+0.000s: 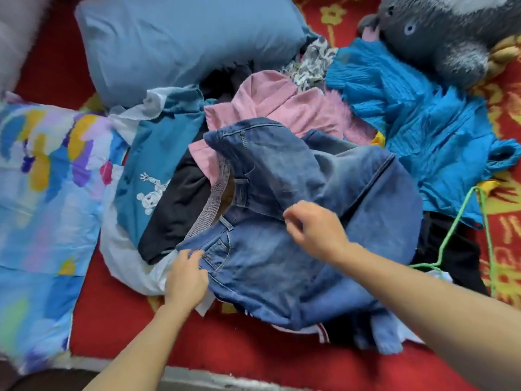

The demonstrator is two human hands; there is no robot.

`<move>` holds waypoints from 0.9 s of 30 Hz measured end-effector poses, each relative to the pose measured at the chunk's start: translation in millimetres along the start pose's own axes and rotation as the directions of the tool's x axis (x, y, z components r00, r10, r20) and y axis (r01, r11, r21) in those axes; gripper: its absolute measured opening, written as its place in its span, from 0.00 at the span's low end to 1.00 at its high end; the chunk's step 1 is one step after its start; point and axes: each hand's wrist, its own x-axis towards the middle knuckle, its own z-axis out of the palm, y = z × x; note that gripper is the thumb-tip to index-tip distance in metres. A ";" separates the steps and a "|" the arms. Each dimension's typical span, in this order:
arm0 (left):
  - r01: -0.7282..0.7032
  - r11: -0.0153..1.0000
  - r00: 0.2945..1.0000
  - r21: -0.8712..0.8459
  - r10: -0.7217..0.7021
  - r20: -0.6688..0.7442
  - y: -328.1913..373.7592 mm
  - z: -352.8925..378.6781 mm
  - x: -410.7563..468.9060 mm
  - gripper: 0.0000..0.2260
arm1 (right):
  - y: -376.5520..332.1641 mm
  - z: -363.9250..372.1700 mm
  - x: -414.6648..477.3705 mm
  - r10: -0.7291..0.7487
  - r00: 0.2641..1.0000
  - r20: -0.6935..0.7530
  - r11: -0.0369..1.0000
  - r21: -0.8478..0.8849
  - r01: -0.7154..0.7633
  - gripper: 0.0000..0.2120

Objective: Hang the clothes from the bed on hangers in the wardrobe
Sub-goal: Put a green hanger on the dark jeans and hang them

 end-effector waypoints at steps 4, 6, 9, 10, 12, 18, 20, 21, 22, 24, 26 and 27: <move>0.369 0.765 0.915 -0.527 -0.397 0.065 8.1 5.0 22.0 0.26 | -18.9 -42.5 110.9 -0.065 0.984 -0.167 0.987 -0.157 0.038 0.20; 0.443 0.533 0.863 -0.721 -0.472 0.181 8.5 13.2 34.1 0.35 | -35.9 -47.6 151.5 -0.091 0.994 -0.067 0.962 -0.265 0.070 0.32; 0.484 0.339 0.774 -0.806 -0.596 0.214 0.9 18.8 39.6 0.40 | -54.3 -33.6 180.2 -0.015 0.996 0.090 0.950 -0.310 0.043 0.45; 0.490 0.310 0.748 -0.815 -0.630 0.210 -1.8 16.8 39.3 0.37 | -57.1 -26.8 181.3 0.015 0.994 0.106 0.943 -0.331 0.022 0.44; 0.490 0.267 0.738 -0.830 -0.634 0.231 -8.2 12.2 38.4 0.30 | -56.3 -13.7 173.1 0.033 0.996 0.082 0.917 -0.400 0.003 0.34; 0.265 0.610 0.884 -0.747 -0.464 -0.065 -10.2 -27.2 0.0 0.14 | -54.5 -21.0 103.3 -0.030 0.997 -0.077 0.948 -0.320 0.003 0.15; 0.216 0.645 0.889 -0.733 -0.440 -0.124 -2.9 -47.2 -17.3 0.17 | -59.1 -44.7 83.7 -0.001 0.993 -0.118 0.967 -0.254 -0.029 0.13; 0.188 0.644 0.890 -0.742 -0.431 -0.148 2.3 -59.0 -26.2 0.17 | -63.2 -59.5 74.6 0.014 0.989 -0.145 0.973 -0.227 -0.047 0.12; 0.142 0.647 0.892 -0.749 -0.412 -0.187 7.7 -70.4 -34.5 0.16 | -68.1 -75.7 65.4 0.020 0.984 -0.178 0.977 -0.203 -0.056 0.12; 0.024 0.670 0.890 -0.742 -0.353 -0.290 18.8 -95.7 -51.3 0.16 | -80.8 -111.4 45.2 0.011 0.968 -0.252 0.986 -0.161 -0.053 0.13; -0.076 0.691 0.873 -0.719 -0.303 -0.383 32.4 -126.6 -68.2 0.15 | -96.6 -149.5 23.1 0.002 0.951 -0.309 0.989 -0.141 -0.048 0.15; -0.123 0.696 0.856 -0.708 -0.286 -0.430 39.2 -142.1 -77.0 0.15 | -104.4 -168.2 11.4 0.001 0.942 -0.336 0.991 -0.127 -0.046 0.14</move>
